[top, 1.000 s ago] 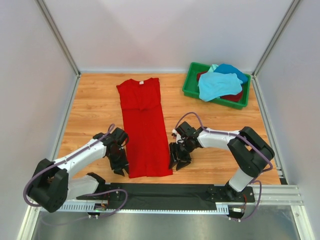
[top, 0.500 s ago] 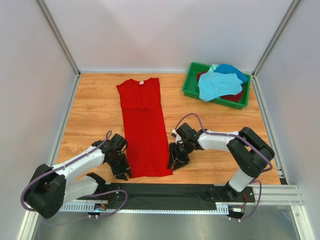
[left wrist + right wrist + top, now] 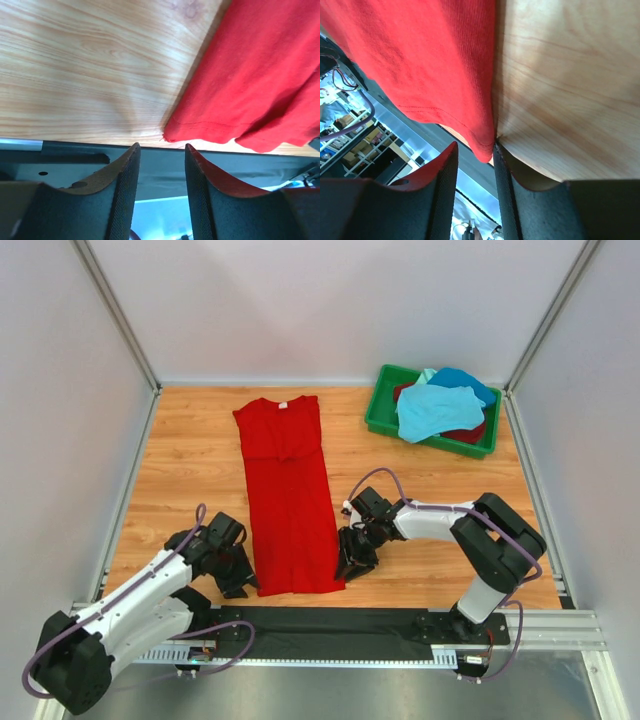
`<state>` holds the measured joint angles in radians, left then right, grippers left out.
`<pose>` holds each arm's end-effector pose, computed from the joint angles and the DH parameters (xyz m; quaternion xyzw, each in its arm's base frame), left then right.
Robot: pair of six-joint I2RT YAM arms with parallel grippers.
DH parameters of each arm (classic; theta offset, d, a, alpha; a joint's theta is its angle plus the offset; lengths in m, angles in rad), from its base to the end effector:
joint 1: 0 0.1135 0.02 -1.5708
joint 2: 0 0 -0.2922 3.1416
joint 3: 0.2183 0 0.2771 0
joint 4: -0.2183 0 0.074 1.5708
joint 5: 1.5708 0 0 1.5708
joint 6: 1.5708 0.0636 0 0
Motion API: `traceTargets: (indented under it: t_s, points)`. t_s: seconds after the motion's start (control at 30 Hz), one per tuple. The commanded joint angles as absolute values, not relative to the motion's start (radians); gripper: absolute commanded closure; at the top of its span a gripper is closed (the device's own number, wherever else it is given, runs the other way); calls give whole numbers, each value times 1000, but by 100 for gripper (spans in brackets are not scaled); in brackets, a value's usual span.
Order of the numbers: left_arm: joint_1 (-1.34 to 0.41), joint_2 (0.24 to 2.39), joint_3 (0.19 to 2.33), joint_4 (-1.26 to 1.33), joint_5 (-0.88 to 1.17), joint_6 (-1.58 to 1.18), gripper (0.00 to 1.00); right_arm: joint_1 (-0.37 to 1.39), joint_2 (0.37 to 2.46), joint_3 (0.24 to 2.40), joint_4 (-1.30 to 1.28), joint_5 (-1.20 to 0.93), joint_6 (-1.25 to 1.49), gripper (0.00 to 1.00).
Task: Fold and stack the t-shirts
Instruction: Fold the tshirt
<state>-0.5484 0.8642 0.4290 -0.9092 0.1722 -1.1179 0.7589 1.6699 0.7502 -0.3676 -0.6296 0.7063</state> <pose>0.1066 -0.0779 0.1429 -0.2688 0.9528 -0.1408 0.0125 0.1888 0.2306 0.1051 0.0685 -0.9398 -0.3177 0.1051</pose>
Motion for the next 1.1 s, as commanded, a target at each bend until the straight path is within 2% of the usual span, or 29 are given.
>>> traceTargets:
  t_s: [0.0,0.33,0.7,0.83,0.87,0.9,0.93,0.97,1.07]
  points:
    - [-551,836,420,-913,150,-1160,51,765,1689,733,-351,-563,684,64]
    - [-551,968,410,-816,140,-1131,57,767,1717,723,-302,-597,709,67]
    - [-551,988,353,-732,172,-1135,59,769,1727,718,-291,-601,710,68]
    - [-551,1012,342,-712,173,-1143,72,770,1727,706,-278,-604,718,73]
    - [-551,1019,344,-710,175,-1143,83,769,1727,703,-275,-606,719,76]
    - [-551,1025,347,-716,175,-1140,91,770,1727,701,-272,-606,719,80]
    - [-551,1031,350,-724,173,-1140,100,770,1726,698,-272,-606,721,94]
    - [-551,1028,351,-732,175,-1143,100,770,1726,690,-272,-604,724,100]
    - [-551,987,336,-775,178,-1167,100,776,1704,651,-268,-607,730,100]
